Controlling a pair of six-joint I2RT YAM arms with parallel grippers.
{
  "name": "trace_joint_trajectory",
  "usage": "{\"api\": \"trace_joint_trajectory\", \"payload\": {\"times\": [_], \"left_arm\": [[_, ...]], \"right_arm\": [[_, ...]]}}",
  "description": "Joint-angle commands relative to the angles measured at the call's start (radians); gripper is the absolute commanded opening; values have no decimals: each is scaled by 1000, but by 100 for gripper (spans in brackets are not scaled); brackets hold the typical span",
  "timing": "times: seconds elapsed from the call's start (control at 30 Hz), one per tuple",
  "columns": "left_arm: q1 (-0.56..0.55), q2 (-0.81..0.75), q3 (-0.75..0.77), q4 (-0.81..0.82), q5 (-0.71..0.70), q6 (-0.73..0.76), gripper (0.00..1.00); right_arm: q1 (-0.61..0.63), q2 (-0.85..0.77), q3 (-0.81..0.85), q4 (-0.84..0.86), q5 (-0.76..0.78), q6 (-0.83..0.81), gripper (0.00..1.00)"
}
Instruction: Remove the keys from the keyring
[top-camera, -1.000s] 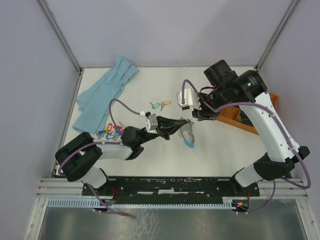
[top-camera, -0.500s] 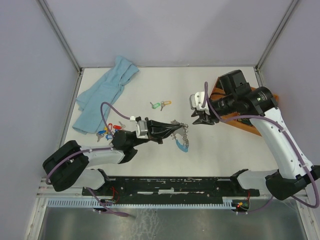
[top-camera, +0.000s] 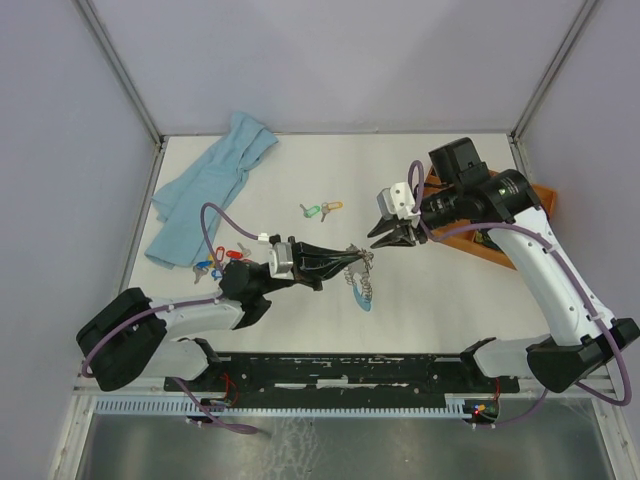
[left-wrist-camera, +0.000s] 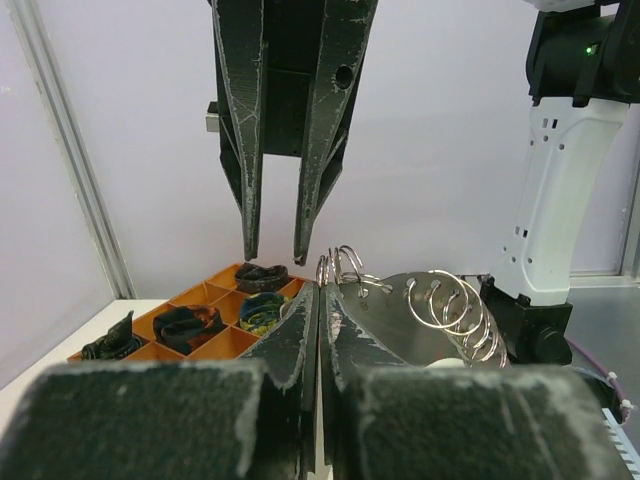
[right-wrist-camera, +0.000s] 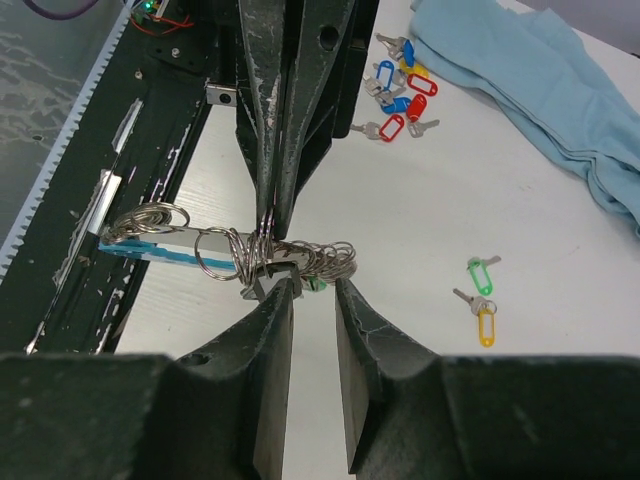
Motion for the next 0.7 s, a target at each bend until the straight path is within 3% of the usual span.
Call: {"api": "trace_joint_trajectory", "payload": {"times": [0.0, 0.67], "left_arm": [[4, -37, 9, 56, -12, -1, 3], [4, -47, 10, 49, -16, -12, 3]], "right_arm": [[-3, -29, -11, -6, -85, -32, 31], [3, -32, -23, -41, -104, -65, 29]]}}
